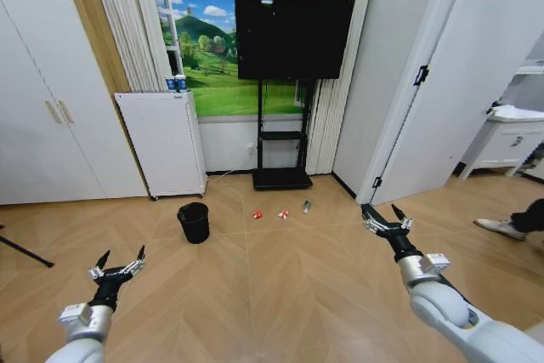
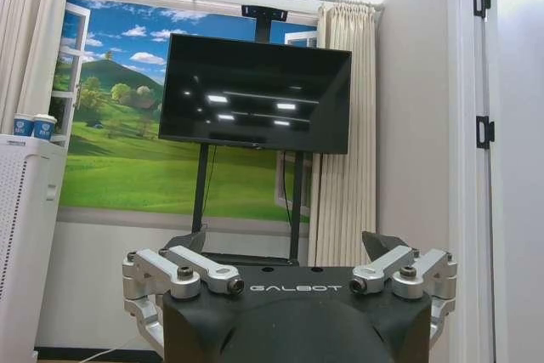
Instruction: Pick up the trash bin and place the garbage on the floor into it.
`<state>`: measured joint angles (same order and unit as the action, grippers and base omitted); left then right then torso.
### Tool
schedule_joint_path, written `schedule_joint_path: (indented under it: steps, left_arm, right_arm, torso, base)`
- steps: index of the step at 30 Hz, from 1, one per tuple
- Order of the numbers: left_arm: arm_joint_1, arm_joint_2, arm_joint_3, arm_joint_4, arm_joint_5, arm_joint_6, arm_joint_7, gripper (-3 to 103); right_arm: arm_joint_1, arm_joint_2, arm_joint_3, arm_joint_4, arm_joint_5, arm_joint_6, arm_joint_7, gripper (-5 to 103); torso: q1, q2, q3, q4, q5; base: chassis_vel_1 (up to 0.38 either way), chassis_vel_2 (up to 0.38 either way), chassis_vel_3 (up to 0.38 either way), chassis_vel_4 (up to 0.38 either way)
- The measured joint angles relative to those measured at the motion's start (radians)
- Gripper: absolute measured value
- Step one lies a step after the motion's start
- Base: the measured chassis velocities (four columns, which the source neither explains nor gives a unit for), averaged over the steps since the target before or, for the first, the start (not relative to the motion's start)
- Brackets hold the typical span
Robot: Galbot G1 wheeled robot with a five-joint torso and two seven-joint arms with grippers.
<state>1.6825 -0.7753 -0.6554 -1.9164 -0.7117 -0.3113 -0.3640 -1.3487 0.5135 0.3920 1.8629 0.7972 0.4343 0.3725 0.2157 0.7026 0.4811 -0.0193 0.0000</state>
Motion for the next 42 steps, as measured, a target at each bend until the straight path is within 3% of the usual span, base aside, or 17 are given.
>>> schedule_joint_path:
  steps: [22, 29, 32, 33, 35, 38, 39, 40, 42]
  left_arm:
    - [0.003, -0.036, 0.013, 0.014, 0.028, -0.003, -0.003, 100]
    - [0.0, -0.041, 0.018, 0.019, 0.031, -0.004, -0.006, 100]
    - [-0.002, -0.044, 0.02, 0.021, 0.033, -0.004, -0.006, 100]
    - [-0.002, -0.044, 0.02, 0.022, 0.033, -0.004, -0.007, 100]
    - [-0.002, -0.044, 0.02, 0.022, 0.033, -0.004, -0.007, 100]
    - [-0.002, -0.044, 0.02, 0.024, 0.033, -0.004, -0.008, 100]
    - [-0.002, -0.044, 0.02, 0.024, 0.033, -0.004, -0.008, 100]
    - [-0.002, -0.044, 0.02, 0.025, 0.033, -0.004, -0.008, 100]
    - [-0.003, -0.045, 0.021, 0.025, 0.033, -0.004, -0.008, 100]
  right_arm:
    - [-0.009, 0.008, -0.01, 0.0, -0.003, 0.008, -0.04, 100]
    - [-0.007, 0.01, -0.014, -0.001, -0.005, 0.015, -0.048, 100]
    - [-0.005, 0.011, -0.018, -0.001, -0.005, 0.016, -0.049, 100]
    - [-0.004, 0.012, -0.02, -0.001, -0.007, 0.016, -0.05, 100]
    - [-0.004, 0.013, -0.022, -0.002, -0.007, 0.017, -0.051, 100]
    - [-0.002, 0.015, -0.025, -0.002, -0.009, 0.017, -0.051, 100]
    - [0.0, 0.016, -0.027, -0.002, -0.01, 0.017, -0.051, 100]
    - [0.001, 0.017, -0.029, -0.003, -0.01, 0.017, -0.051, 100]
    - [0.001, 0.017, -0.03, -0.003, -0.011, 0.018, -0.051, 100]
  torso:
    - [0.0, 0.0, 0.0, 0.0, 0.0001]
    - [0.0, 0.0, 0.0, 0.0002, 0.0006]
    - [0.0, 0.0, 0.0, -0.0006, -0.0009]
    - [0.0, 0.0, 0.0, 0.0004, 0.0004]
    - [0.0, 0.0, 0.0, 0.0002, 0.0009]
    - [0.0, 0.0, 0.0, 0.0003, -0.0005]
    - [0.0, 0.0, 0.0, -0.0009, -0.0011]
    - [0.0, 0.0, 0.0, 0.0008, 0.0013]
    - [0.0, 0.0, 0.0, -0.0001, 0.0011]
  base:
    - [-0.012, 0.014, 0.015, -0.014]
    - [-0.188, 0.175, 0.183, -0.173]
    - [-0.22, 0.229, 0.23, -0.241]
    - [-0.256, 0.243, 0.264, -0.269]
    - [-0.266, 0.286, 0.264, -0.258]
    - [-0.28, 0.275, 0.304, -0.286]
    - [-0.285, 0.306, 0.304, -0.336]
    - [-0.356, 0.352, 0.31, -0.336]
    - [-0.356, 0.366, 0.338, -0.342]
